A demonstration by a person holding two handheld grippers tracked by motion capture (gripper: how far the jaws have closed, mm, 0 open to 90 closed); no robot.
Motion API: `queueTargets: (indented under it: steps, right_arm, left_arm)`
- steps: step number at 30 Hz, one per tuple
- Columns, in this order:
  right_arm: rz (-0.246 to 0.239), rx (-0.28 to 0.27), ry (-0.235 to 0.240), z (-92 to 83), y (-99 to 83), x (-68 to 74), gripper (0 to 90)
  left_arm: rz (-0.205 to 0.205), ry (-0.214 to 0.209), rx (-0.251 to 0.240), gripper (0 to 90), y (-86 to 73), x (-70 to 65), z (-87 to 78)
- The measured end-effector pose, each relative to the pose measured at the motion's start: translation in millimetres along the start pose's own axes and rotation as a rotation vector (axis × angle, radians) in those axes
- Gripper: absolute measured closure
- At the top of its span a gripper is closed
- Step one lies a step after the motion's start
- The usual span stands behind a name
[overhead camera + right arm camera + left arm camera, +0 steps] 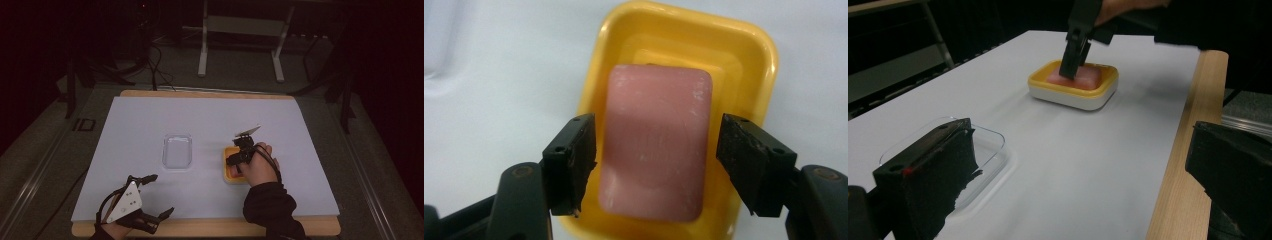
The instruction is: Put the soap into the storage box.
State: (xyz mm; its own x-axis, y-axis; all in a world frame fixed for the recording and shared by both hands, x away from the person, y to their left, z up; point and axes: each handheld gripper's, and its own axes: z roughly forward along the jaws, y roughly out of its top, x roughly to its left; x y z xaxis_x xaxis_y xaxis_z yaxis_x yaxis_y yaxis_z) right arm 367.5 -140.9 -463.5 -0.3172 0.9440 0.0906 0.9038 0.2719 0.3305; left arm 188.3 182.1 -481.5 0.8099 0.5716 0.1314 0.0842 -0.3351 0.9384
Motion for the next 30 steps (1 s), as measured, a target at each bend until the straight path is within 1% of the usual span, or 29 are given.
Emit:
queueTargets:
  steps: [1, 2, 3, 4, 5, 6, 8, 9, 10, 11, 12, 13, 14, 16, 17, 18, 19, 20, 22, 24, 26, 29, 30]
  right_arm:
    - [-0.008, -0.001, 0.008, -3.5, 0.6, -1.2, 31.7]
    - [-0.028, -0.001, 0.0, -7.4, 1.1, -1.7, 31.6]
    - [-0.062, -0.01, 0.009, -10.8, 1.6, -2.1, 30.4]
    - [-0.075, -0.009, 0.034, -13.8, 1.9, -2.9, 30.4]
    - [-0.099, 0.001, 0.046, -16.6, 2.4, -3.4, 30.4]
    - [-0.151, -0.006, 0.048, -19.0, 2.5, -3.3, 29.9]
    - [-0.179, -0.008, 0.068, -22.8, 3.2, -5.0, 30.5]
    - [-0.223, -0.025, 0.088, -24.3, 3.6, -6.6, 28.5]
    - [-0.226, -0.034, 0.12, -25.8, 4.1, -8.8, 28.4]
    - [-0.233, -0.042, 0.122, -27.1, 4.3, -11.1, 28.4]
    - [-0.263, -0.053, 0.11, -28.5, 4.4, -12.7, 28.3]
    - [-0.263, -0.053, 0.11, -28.5, 4.4, -12.7, 28.3]
    - [-0.297, -0.055, 0.132, -31.1, 3.9, -16.0, 26.7]
    - [-0.334, -0.056, 0.152, -33.4, 2.5, -18.6, 24.6]
    - [-0.374, -0.065, 0.151, -34.6, 1.4, -19.7, 22.1]
    - [-0.417, -0.081, 0.155, -36.1, 0.1, -20.9, 21.9]
    - [-0.417, -0.081, 0.155, -36.1, 0.1, -20.9, 21.9]
    - [-0.423, -0.096, 0.212, -39.2, -2.5, -26.6, 20.6]
    - [-0.433, -0.128, 0.23, -43.3, -5.6, -33.0, 20.4]
    - [-0.453, -0.162, 0.232, -47.4, -8.8, -39.4, 21.0]
    - [-0.462, -0.173, 0.234, -51.2, -12.1, -44.8, 21.1]
    - [-0.493, -0.211, 0.212, -55.2, -17.5, -51.8, 20.1]
    - [-0.5, -0.209, 0.212, -56.0, -19.3, -54.4, 19.4]
  left_arm:
    - [-0.001, 0.0, -0.001, 0.6, 0.0, 0.2, 0.1]
    - [-0.003, 0.0, -0.002, 0.6, 0.0, 0.2, 0.2]
    - [-0.003, 0.0, -0.001, 0.6, -0.1, 0.2, 0.3]
    - [-0.003, 0.0, 0.0, 0.6, -0.2, 0.3, 0.4]
    - [-0.002, 0.0, 0.001, 0.6, -0.2, 0.3, 0.5]
    - [-0.003, 0.0, 0.001, 0.6, -0.2, 0.2, 0.6]
    - [-0.003, 0.0, 0.0, 0.6, -0.1, 0.2, 0.7]
    - [-0.003, 0.001, 0.001, 0.6, -0.2, 0.1, 0.6]
    - [-0.002, 0.002, 0.002, 0.6, -0.2, 0.1, 0.6]
    - [-0.003, 0.002, 0.002, 0.6, -0.2, 0.2, 0.6]
    - [-0.005, 0.001, 0.001, 0.6, -0.2, 0.3, 0.7]
    - [-0.005, 0.001, 0.001, 0.6, -0.2, 0.3, 0.7]
    - [-0.004, 0.001, 0.003, 0.6, -0.3, 0.3, 0.9]
    - [-0.003, -0.001, 0.003, 0.6, -0.3, 0.3, 0.8]
    - [-0.004, 0.0, 0.002, 0.6, -0.3, 0.2, 0.7]
    - [-0.004, 0.001, 0.002, 0.6, -0.3, 0.2, 0.7]
    - [-0.004, 0.001, 0.002, 0.6, -0.3, 0.2, 0.7]
    - [-0.005, 0.0, 0.001, 0.6, -0.3, 0.4, 0.8]
    - [-0.003, -0.001, 0.005, 0.6, -0.4, 0.4, 1.0]
    - [-0.003, -0.001, 0.005, 0.6, -0.4, 0.2, 1.1]
    - [-0.003, 0.0, 0.005, 0.6, -0.4, 0.2, 1.1]
    - [-0.004, -0.001, 0.005, 0.6, -0.4, 0.3, 1.1]
    - [-0.005, -0.001, 0.005, 0.6, -0.5, 0.4, 1.1]
